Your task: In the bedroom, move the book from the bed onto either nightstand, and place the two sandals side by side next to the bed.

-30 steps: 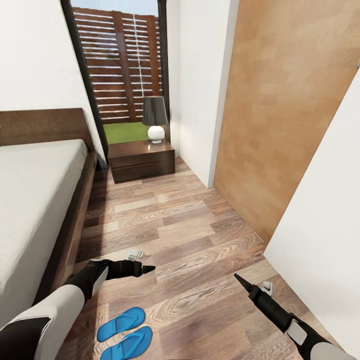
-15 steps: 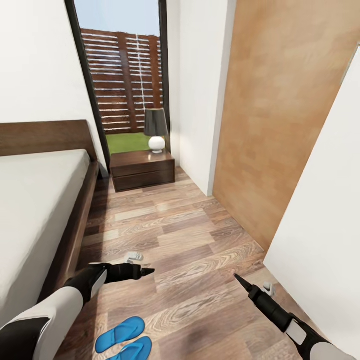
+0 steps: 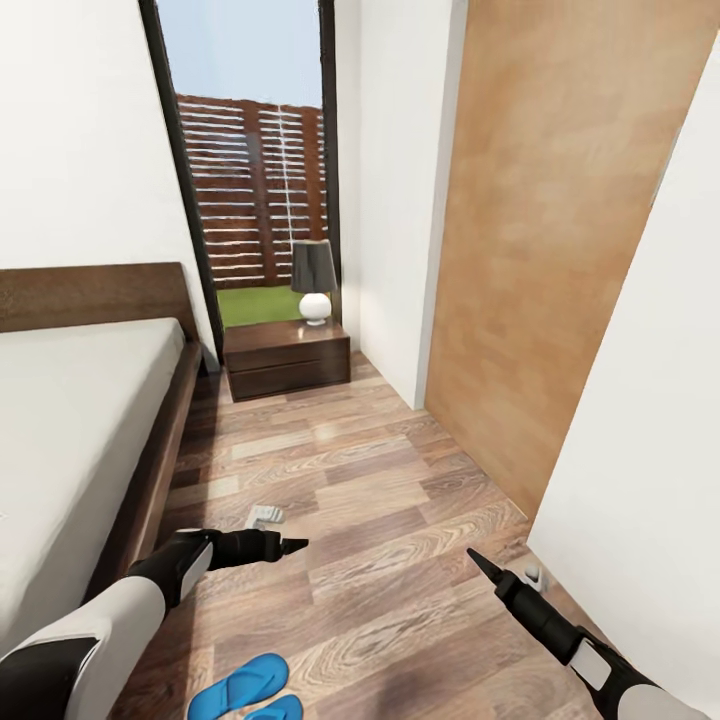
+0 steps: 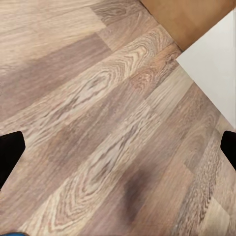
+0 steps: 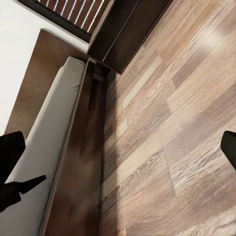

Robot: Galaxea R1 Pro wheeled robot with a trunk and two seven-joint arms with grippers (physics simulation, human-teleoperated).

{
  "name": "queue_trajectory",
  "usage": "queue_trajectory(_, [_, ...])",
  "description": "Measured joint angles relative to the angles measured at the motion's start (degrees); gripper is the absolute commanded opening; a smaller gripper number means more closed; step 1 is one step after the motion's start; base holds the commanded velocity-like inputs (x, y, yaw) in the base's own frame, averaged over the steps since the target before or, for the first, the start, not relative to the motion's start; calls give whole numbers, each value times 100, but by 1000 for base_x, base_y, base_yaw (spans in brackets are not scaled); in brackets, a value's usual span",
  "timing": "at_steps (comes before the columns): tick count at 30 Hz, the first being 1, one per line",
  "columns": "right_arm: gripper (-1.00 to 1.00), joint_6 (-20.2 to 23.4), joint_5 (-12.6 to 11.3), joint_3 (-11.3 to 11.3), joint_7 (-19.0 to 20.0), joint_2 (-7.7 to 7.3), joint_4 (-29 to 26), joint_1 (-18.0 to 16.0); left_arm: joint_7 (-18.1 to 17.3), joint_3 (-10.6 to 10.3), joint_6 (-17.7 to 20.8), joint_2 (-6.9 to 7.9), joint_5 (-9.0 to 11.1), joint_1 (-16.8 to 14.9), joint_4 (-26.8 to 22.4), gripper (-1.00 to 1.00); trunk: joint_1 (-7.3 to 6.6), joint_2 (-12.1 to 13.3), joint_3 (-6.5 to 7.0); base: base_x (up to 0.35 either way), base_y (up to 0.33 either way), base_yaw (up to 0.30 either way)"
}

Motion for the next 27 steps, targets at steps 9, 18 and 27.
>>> queue_trajectory(9, [100,42,5,6,-19,-3,1,0,0,0,-1,-26,2,2,8,100,-197,360,162,0,0,0])
queue_trajectory(18, [100,53,14,16,-32,-6,1,0,0,-1,-2,-36,6,2,9,100,-395,721,323,0,0,0])
queue_trajectory(27, [100,58,16,22,-35,-6,1,0,0,-1,-2,-40,8,4,10,100,-483,883,396,0,0,0])
